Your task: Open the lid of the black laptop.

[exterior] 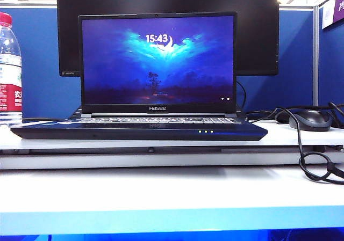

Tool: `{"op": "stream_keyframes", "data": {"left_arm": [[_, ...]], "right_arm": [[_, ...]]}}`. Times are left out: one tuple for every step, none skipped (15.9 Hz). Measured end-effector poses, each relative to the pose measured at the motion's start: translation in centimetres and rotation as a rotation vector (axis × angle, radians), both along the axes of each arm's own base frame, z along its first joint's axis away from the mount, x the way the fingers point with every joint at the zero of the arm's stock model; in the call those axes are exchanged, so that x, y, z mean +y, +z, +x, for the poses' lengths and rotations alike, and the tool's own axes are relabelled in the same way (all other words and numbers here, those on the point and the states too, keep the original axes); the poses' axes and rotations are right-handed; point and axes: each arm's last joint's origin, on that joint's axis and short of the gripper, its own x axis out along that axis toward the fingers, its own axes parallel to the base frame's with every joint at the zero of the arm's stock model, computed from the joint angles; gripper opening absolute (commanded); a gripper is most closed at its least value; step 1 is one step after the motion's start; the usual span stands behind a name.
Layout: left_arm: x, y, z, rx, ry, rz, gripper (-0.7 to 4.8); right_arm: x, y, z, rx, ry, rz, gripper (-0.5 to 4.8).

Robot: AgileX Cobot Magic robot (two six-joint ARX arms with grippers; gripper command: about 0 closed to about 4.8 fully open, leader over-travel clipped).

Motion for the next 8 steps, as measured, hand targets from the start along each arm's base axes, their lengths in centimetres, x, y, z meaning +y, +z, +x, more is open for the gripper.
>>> {"op": "stream_keyframes", "data": {"left_arm": [[0.0,0.0,0.0,0.0,0.0,0.0,0.21],[0.0,0.0,0.0,0.0,0.0,0.0,0.21],[0.0,0.0,0.0,0.0,0.0,0.0,0.21],[0.0,0.0,0.0,0.0,0.0,0.0,0.21],[0.0,0.0,0.0,0.0,0.0,0.0,0.21],[0.0,0.0,0.0,0.001,0.0,0.0,0.21],[0.0,0.0,0.0,0.001,0.0,0.0,0.21],[0.0,0.0,0.0,0.0,0.0,0.0,0.21]], "right_arm": [[-0.3,-0.1,-0.3,-0.011,-0.032,0.0,0.13],[-0.6,-0.3,-0.5,-0.017,-0.066,0.0,0.13],[-0.8,-0.9,-0.4,0.005,-0.094,0.004,0.12],[-0.9,-1.3,-0.3,0.023,-0.095,0.006,0.12],[-0.8,-1.7,-0.2,0.034,-0.073,0.003,0.12],[-0.8,-2.0,-0.1,0.042,-0.061,0.002,0.13],[-0.7,-2.7,0.1,0.063,-0.039,0.003,0.12],[-0.7,-3.2,0.3,0.073,-0.019,0.014,0.13]]}}
